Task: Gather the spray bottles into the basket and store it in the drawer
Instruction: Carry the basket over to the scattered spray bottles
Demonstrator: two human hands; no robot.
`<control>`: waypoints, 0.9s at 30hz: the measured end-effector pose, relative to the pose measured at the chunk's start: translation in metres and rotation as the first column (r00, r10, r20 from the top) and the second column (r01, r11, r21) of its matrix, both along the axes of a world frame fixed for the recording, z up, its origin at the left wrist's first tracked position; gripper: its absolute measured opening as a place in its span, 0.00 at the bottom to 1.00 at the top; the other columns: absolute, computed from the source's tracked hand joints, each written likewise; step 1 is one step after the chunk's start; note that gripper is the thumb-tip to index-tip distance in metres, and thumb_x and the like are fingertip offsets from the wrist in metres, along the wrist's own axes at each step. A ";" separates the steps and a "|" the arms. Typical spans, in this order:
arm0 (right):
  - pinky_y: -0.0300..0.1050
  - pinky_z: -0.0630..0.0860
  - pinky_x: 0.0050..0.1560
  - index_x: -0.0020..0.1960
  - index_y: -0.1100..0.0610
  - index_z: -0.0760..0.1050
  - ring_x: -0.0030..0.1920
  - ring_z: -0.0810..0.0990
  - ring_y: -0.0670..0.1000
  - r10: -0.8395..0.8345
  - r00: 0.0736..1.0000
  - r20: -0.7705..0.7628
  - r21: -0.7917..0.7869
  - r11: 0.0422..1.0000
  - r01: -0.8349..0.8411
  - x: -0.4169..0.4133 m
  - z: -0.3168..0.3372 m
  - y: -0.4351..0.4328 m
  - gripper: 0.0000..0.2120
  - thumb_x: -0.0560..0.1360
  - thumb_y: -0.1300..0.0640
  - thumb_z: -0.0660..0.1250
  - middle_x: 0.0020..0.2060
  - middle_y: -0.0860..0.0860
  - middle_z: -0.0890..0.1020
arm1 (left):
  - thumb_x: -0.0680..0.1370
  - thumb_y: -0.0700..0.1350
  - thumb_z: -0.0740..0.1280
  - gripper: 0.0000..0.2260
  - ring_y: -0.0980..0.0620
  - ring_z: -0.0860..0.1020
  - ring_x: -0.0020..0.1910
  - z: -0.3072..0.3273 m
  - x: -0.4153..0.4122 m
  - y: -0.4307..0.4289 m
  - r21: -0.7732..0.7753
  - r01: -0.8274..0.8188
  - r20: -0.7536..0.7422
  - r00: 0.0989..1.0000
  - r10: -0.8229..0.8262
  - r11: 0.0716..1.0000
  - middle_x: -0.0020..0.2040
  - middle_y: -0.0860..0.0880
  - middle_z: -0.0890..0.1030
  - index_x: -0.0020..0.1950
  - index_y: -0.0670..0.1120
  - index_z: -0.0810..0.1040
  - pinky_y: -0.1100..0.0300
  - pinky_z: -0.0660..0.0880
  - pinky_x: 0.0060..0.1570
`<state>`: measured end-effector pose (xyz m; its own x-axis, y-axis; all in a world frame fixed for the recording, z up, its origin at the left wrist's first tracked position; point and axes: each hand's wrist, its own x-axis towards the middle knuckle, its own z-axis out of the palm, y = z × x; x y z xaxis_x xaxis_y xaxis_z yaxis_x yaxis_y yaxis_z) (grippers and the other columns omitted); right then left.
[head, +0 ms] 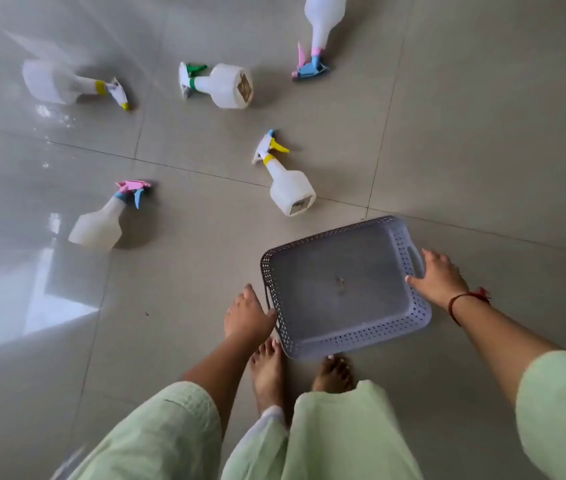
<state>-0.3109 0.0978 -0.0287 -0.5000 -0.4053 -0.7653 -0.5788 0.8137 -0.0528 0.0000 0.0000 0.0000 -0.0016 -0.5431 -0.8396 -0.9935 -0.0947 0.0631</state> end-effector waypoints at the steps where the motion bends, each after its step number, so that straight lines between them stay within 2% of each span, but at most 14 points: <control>1: 0.58 0.70 0.64 0.73 0.59 0.61 0.67 0.70 0.65 -0.016 1.000 0.007 -0.012 1.000 0.016 0.000 -0.012 0.001 0.33 0.73 0.52 0.70 0.68 0.63 0.69 | 0.77 0.50 0.64 0.27 0.39 0.70 0.67 -0.014 0.000 0.002 0.028 -0.066 0.011 0.998 0.066 0.997 0.67 0.37 0.71 0.70 0.38 0.60 0.49 0.69 0.63; 4: 0.55 0.74 0.59 0.71 0.59 0.63 0.61 0.75 0.65 -0.092 0.995 0.047 0.010 0.996 0.092 -0.002 -0.032 0.003 0.27 0.75 0.55 0.67 0.64 0.63 0.75 | 0.79 0.46 0.62 0.18 0.38 0.75 0.62 -0.045 -0.001 0.011 0.184 -0.226 0.026 0.974 0.225 0.957 0.63 0.35 0.75 0.64 0.35 0.69 0.52 0.73 0.57; 6: 0.54 0.75 0.54 0.66 0.60 0.66 0.55 0.78 0.65 -0.096 0.995 -0.007 0.020 0.995 0.096 -0.001 -0.040 0.006 0.18 0.77 0.58 0.63 0.57 0.64 0.78 | 0.79 0.42 0.60 0.12 0.38 0.79 0.56 -0.059 0.001 0.019 0.245 -0.271 -0.016 0.959 0.283 0.931 0.58 0.34 0.79 0.56 0.35 0.75 0.52 0.75 0.54; 8: 0.53 0.76 0.50 0.60 0.59 0.70 0.51 0.79 0.64 -0.056 0.996 -0.075 0.004 0.998 0.057 -0.002 -0.040 0.005 0.11 0.77 0.61 0.59 0.53 0.64 0.80 | 0.79 0.41 0.59 0.10 0.38 0.79 0.55 -0.064 0.006 0.022 0.196 -0.316 -0.023 0.945 0.327 0.928 0.56 0.36 0.81 0.53 0.38 0.78 0.52 0.76 0.54; 11: 0.51 0.73 0.48 0.55 0.54 0.73 0.47 0.78 0.62 -0.067 0.992 -0.110 -0.029 0.998 0.064 0.000 -0.019 -0.003 0.10 0.77 0.61 0.57 0.53 0.62 0.81 | 0.79 0.41 0.58 0.11 0.39 0.79 0.56 -0.050 0.014 0.017 0.119 -0.346 -0.022 0.936 0.351 0.931 0.57 0.38 0.81 0.54 0.40 0.78 0.53 0.75 0.55; 14: 0.52 0.76 0.50 0.53 0.53 0.73 0.48 0.79 0.63 -0.079 0.988 -0.131 -0.080 0.994 0.068 0.007 0.028 -0.017 0.08 0.76 0.60 0.59 0.50 0.61 0.81 | 0.78 0.40 0.59 0.10 0.38 0.79 0.56 -0.005 0.021 0.006 0.074 -0.351 -0.059 0.933 0.355 0.934 0.56 0.37 0.81 0.54 0.40 0.78 0.52 0.75 0.54; 17: 0.52 0.76 0.49 0.53 0.56 0.73 0.49 0.80 0.65 -0.085 0.990 -0.109 -0.140 0.988 0.070 0.020 0.092 -0.038 0.07 0.76 0.60 0.61 0.50 0.63 0.82 | 0.79 0.39 0.58 0.10 0.37 0.78 0.56 0.058 0.038 -0.016 -0.018 -0.360 -0.088 0.930 0.358 0.933 0.56 0.36 0.81 0.53 0.38 0.77 0.51 0.75 0.54; 21: 0.50 0.75 0.49 0.56 0.60 0.74 0.52 0.80 0.65 -0.045 0.997 -0.063 -0.227 0.973 0.030 0.042 0.184 -0.077 0.10 0.76 0.60 0.63 0.52 0.64 0.82 | 0.79 0.39 0.57 0.11 0.36 0.78 0.56 0.150 0.066 -0.051 -0.120 -0.387 -0.101 0.921 0.376 0.914 0.55 0.35 0.81 0.53 0.38 0.77 0.51 0.74 0.53; 27: 0.48 0.74 0.49 0.56 0.61 0.75 0.53 0.79 0.64 0.065 0.997 -0.044 -0.270 0.960 -0.075 0.072 0.300 -0.149 0.10 0.76 0.59 0.63 0.53 0.62 0.82 | 0.78 0.39 0.57 0.11 0.36 0.78 0.55 0.263 0.101 -0.104 -0.223 -0.397 -0.134 0.917 0.376 0.890 0.55 0.35 0.81 0.53 0.37 0.77 0.49 0.74 0.53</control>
